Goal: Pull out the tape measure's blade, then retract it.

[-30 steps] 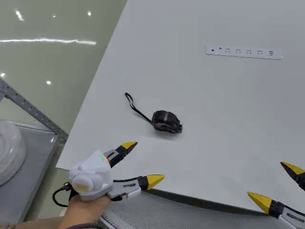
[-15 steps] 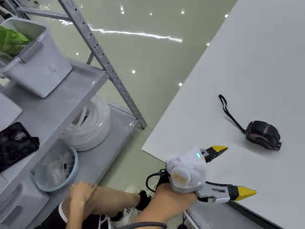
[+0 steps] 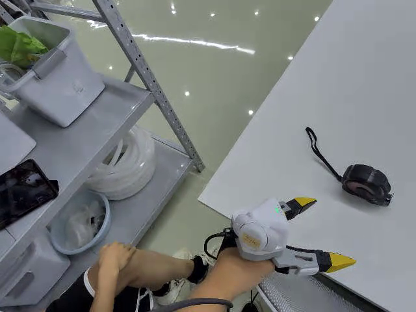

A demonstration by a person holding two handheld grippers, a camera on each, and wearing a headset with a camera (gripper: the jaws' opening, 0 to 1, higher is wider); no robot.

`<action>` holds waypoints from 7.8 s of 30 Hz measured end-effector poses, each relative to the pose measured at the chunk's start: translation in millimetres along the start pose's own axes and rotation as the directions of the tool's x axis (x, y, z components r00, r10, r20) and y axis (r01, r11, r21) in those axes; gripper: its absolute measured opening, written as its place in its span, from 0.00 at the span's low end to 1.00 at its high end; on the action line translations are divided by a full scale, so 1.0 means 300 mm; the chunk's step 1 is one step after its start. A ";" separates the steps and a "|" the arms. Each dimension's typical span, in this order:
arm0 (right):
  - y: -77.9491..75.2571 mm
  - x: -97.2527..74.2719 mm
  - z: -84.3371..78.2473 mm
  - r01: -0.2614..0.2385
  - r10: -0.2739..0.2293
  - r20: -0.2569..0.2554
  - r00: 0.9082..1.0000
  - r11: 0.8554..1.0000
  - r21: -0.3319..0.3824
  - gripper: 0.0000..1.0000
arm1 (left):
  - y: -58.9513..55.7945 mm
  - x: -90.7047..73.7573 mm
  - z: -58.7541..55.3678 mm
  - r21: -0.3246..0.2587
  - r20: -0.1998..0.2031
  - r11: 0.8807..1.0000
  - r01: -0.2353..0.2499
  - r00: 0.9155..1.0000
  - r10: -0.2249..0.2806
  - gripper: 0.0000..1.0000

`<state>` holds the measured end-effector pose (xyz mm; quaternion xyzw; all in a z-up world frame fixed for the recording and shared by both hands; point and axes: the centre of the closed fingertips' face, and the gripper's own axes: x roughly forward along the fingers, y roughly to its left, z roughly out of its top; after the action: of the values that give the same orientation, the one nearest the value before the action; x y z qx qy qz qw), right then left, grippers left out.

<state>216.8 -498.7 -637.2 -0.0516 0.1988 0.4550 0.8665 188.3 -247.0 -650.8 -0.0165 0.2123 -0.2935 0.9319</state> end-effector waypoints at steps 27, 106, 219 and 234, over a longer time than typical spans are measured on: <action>-0.030 0.026 -0.023 -0.082 0.082 0.009 0.997 0.996 -0.018 0.70 | 0.044 0.064 0.014 0.071 -0.057 0.992 0.107 0.993 -0.103 0.72; -0.090 0.543 -0.012 -0.413 0.409 -0.058 0.911 0.904 -0.112 0.61 | 0.255 0.411 0.010 0.256 -0.371 0.854 0.453 0.862 -0.346 0.69; -0.017 0.905 -0.083 -0.575 0.566 -0.103 0.818 0.799 -0.176 0.33 | 0.327 0.560 -0.102 0.237 -0.453 0.843 0.483 0.822 -0.344 0.33; -0.010 0.934 -0.102 -0.589 0.577 -0.118 0.808 0.784 -0.197 0.24 | 0.321 0.557 -0.101 0.246 -0.454 0.835 0.492 0.820 -0.349 0.33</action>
<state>352.1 -293.4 -775.3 -0.0967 0.1748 0.7182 0.6665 351.3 -257.1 -758.0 0.1624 0.3287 -0.5253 0.7679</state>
